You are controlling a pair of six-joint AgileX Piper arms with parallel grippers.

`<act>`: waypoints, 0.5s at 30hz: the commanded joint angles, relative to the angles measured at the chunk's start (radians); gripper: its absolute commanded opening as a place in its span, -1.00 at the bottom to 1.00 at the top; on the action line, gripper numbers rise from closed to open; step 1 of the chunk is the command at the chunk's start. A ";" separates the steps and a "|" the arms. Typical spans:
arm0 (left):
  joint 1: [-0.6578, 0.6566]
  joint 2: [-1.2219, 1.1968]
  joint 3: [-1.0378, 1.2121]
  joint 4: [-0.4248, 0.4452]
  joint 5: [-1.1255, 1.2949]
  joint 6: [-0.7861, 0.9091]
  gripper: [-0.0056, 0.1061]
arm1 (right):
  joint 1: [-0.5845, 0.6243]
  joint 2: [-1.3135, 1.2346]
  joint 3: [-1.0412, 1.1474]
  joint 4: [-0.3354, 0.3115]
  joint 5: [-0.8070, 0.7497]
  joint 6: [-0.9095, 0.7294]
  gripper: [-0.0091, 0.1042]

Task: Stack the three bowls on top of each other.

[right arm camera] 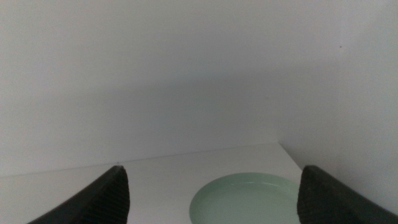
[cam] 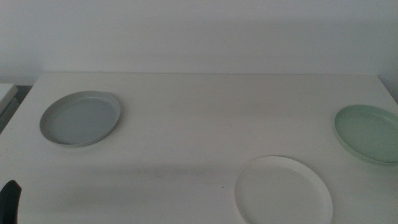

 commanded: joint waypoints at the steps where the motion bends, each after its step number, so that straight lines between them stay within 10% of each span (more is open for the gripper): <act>1: -0.001 -0.004 0.000 0.004 -0.014 -0.005 0.78 | 0.000 0.002 -0.009 0.019 -0.002 0.003 0.80; 5: -0.001 -0.004 0.000 0.004 -0.014 -0.005 0.78 | 0.000 0.124 -0.152 0.019 0.052 -0.006 0.80; 15: -0.001 -0.004 0.000 0.004 -0.014 -0.005 0.78 | 0.000 0.768 -0.660 0.114 0.745 -0.023 0.80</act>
